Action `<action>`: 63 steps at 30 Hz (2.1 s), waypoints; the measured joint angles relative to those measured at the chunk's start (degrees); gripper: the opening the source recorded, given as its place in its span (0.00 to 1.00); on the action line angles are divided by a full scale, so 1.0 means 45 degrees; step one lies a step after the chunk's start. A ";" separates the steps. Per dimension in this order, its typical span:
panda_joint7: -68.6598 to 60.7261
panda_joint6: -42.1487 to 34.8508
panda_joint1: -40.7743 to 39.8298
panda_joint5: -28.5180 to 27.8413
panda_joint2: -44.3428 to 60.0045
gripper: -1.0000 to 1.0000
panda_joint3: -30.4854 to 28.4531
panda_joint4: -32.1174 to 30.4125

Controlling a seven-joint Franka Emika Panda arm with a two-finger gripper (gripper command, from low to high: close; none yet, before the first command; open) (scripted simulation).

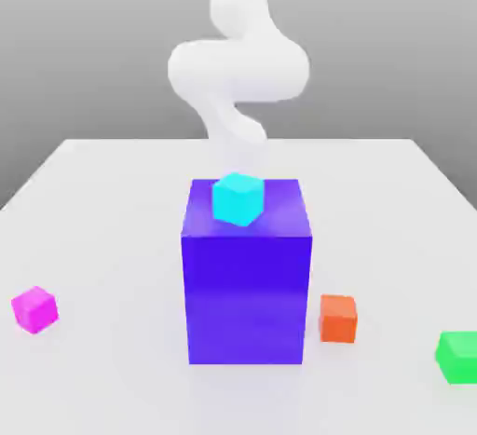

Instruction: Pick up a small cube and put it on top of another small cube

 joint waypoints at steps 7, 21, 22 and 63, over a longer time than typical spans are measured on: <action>0.3928 0.1509 -0.2290 0.0299 0.3036 0.50 -0.0318 -0.0981; 1.1786 0.4452 -0.6143 0.0577 0.8930 0.50 -0.1823 -0.2894; 1.2307 0.4655 -0.6489 0.0645 0.9352 0.50 -0.1897 -0.3029; 0.9495 0.4018 -0.1960 -0.0547 1.0957 0.00 0.4601 -0.2025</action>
